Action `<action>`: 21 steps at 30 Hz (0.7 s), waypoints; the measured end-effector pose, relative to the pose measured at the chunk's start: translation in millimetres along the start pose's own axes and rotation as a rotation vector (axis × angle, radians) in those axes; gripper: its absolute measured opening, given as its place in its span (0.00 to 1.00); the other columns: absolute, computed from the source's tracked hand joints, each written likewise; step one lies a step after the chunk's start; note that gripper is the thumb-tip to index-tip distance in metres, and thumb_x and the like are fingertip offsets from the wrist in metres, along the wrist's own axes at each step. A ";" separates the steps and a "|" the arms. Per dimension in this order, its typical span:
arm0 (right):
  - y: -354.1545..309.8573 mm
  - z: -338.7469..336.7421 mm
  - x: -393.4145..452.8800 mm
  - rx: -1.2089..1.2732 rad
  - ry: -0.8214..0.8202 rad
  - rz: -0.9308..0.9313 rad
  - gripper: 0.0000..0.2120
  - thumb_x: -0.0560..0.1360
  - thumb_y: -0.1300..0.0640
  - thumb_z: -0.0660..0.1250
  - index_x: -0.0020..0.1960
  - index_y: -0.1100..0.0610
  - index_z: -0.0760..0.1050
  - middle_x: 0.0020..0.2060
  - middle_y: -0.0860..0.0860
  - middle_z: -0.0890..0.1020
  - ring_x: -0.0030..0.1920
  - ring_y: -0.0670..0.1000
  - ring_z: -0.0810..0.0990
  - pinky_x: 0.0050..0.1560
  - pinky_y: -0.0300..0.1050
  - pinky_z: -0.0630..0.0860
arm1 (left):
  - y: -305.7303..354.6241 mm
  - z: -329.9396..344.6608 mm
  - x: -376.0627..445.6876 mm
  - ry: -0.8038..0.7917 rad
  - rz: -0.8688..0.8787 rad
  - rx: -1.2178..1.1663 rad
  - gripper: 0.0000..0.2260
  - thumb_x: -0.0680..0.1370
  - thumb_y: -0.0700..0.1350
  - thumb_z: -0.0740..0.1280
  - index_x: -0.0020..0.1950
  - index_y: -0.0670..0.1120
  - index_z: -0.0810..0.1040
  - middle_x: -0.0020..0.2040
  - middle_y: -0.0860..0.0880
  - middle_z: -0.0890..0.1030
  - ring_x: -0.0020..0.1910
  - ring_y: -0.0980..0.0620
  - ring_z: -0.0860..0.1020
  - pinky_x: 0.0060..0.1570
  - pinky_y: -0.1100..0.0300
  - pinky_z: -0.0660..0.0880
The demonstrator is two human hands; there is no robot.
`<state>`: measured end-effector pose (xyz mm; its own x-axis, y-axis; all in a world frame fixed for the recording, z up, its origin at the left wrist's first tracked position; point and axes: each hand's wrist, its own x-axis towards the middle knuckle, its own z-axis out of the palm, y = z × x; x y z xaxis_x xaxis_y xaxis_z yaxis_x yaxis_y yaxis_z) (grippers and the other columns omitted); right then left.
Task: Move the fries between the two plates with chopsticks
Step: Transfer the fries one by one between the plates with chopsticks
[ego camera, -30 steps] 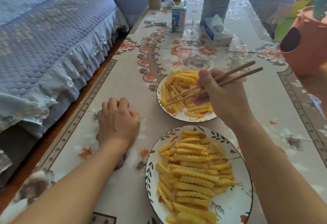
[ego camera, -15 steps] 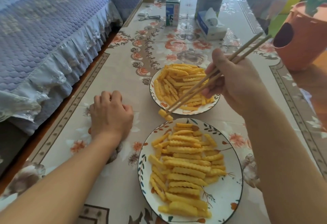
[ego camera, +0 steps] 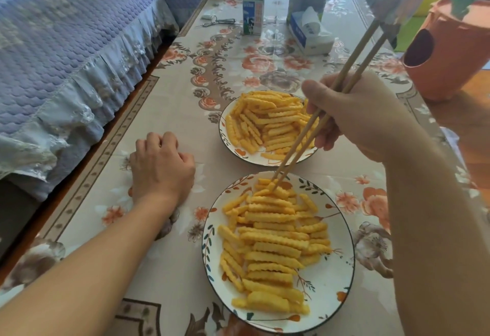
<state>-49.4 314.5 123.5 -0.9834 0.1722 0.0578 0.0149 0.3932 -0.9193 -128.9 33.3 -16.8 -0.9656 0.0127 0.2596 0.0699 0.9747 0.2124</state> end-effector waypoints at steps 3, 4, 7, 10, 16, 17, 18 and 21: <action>4.7 -0.5 4.6 0.132 0.147 -0.020 0.17 0.84 0.53 0.64 0.40 0.62 0.78 0.23 0.52 0.78 0.24 0.56 0.80 0.25 0.45 0.77 | 0.1 0.2 0.7 -0.009 -0.006 0.008 0.08 0.76 0.45 0.62 0.52 0.44 0.74 0.54 0.40 0.75 0.53 0.39 0.70 0.53 0.44 0.69; 5.4 0.7 6.4 0.183 0.195 -0.022 0.17 0.84 0.54 0.63 0.41 0.62 0.78 0.24 0.52 0.78 0.24 0.55 0.80 0.25 0.45 0.77 | -0.3 -0.6 -0.2 -0.019 -0.012 0.015 0.08 0.76 0.45 0.62 0.52 0.44 0.74 0.54 0.40 0.75 0.53 0.39 0.70 0.53 0.44 0.68; 8.4 3.4 8.0 0.256 0.245 -0.008 0.17 0.85 0.53 0.62 0.44 0.62 0.80 0.29 0.55 0.80 0.29 0.57 0.84 0.28 0.47 0.81 | 0.6 -4.0 -1.4 -0.053 0.002 0.047 0.09 0.77 0.45 0.60 0.55 0.44 0.74 0.55 0.39 0.75 0.54 0.39 0.70 0.52 0.44 0.69; 11.4 1.9 7.6 0.224 0.243 -0.025 0.17 0.85 0.51 0.62 0.46 0.62 0.81 0.33 0.59 0.82 0.33 0.59 0.86 0.32 0.49 0.84 | 12.2 -11.9 -3.6 -0.186 0.030 0.112 0.13 0.79 0.46 0.57 0.61 0.44 0.73 0.61 0.40 0.75 0.60 0.39 0.71 0.54 0.44 0.71; 25.6 0.9 7.8 0.116 0.366 -0.160 0.15 0.83 0.51 0.65 0.40 0.55 0.81 0.29 0.56 0.82 0.27 0.55 0.84 0.30 0.46 0.82 | -2.6 -1.2 -32.4 -0.280 0.042 -0.016 0.32 0.78 0.59 0.43 0.81 0.52 0.61 0.83 0.49 0.58 0.82 0.47 0.54 0.79 0.43 0.55; 28.5 2.1 8.1 0.090 0.361 -0.167 0.15 0.83 0.51 0.65 0.40 0.54 0.81 0.28 0.55 0.82 0.27 0.54 0.84 0.30 0.47 0.82 | -4.2 -1.8 -34.2 -0.264 0.032 -0.026 0.32 0.78 0.60 0.44 0.81 0.52 0.61 0.83 0.49 0.58 0.82 0.48 0.54 0.79 0.44 0.54; 31.3 2.6 8.3 0.074 0.357 -0.169 0.15 0.83 0.52 0.66 0.39 0.54 0.81 0.28 0.55 0.82 0.27 0.54 0.84 0.30 0.48 0.82 | -3.1 -4.4 -35.3 -0.245 0.017 -0.036 0.31 0.79 0.59 0.46 0.81 0.52 0.62 0.82 0.49 0.60 0.82 0.48 0.55 0.79 0.44 0.54; 37.3 0.2 10.2 0.069 0.363 -0.172 0.16 0.83 0.53 0.66 0.39 0.55 0.81 0.27 0.56 0.81 0.26 0.55 0.83 0.28 0.47 0.80 | 4.0 -7.9 -34.9 -0.214 0.011 -0.041 0.27 0.82 0.56 0.54 0.80 0.51 0.65 0.81 0.48 0.63 0.81 0.47 0.57 0.79 0.47 0.54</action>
<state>-58.9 330.8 89.8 -0.8425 0.4214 0.3356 -0.1692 0.3844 -0.9075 -92.9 35.0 -17.6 -0.9956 0.0742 0.0573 0.0862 0.9643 0.2502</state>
